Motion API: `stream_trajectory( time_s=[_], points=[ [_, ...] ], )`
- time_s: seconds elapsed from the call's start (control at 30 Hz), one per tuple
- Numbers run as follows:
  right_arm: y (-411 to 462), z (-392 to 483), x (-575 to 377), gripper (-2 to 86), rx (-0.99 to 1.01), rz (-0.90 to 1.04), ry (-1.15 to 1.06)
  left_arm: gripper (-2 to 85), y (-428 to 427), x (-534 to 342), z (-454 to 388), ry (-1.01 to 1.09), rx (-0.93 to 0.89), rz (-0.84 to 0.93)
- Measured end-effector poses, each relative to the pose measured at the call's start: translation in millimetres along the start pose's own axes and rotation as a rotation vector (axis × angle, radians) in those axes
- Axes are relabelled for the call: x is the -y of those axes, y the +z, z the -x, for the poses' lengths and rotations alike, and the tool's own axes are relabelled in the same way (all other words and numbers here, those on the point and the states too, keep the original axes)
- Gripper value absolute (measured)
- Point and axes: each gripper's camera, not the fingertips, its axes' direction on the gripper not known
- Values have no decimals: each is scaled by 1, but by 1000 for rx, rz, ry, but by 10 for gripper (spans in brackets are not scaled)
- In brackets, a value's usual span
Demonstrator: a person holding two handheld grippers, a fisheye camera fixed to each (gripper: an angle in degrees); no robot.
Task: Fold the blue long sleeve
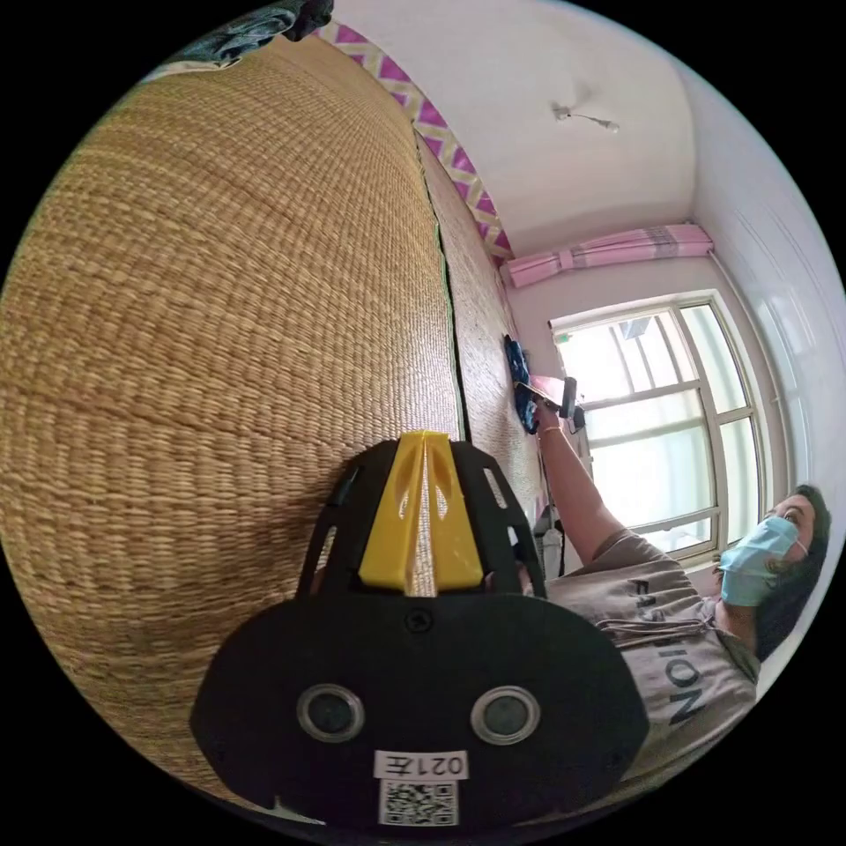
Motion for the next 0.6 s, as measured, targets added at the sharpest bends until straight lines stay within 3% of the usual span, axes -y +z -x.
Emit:
stream_trajectory(
  time_s=[0.1, 0.2, 0.27, 0.4, 0.6],
  points=[
    [-6, 14, 13, 86, -138, 54, -66, -10, -6, 2, -6, 24, 20, -9],
    [-28, 0, 27, 67, -84, 86, 15, -10, -13, 5, -1, 7, -28, -15],
    [-61, -17, 33, 62, 13, 82, 102, -10, -19, 9, 4, -7, -60, -5],
    [-140, 0, 29, 60, 179, -5, 44, -10, -27, 13, -1, 21, -38, 2],
    [-270, 103, 14, 63, 534, -52, -132, -10, -40, 21, 0, 40, -47, 27]
  ],
)
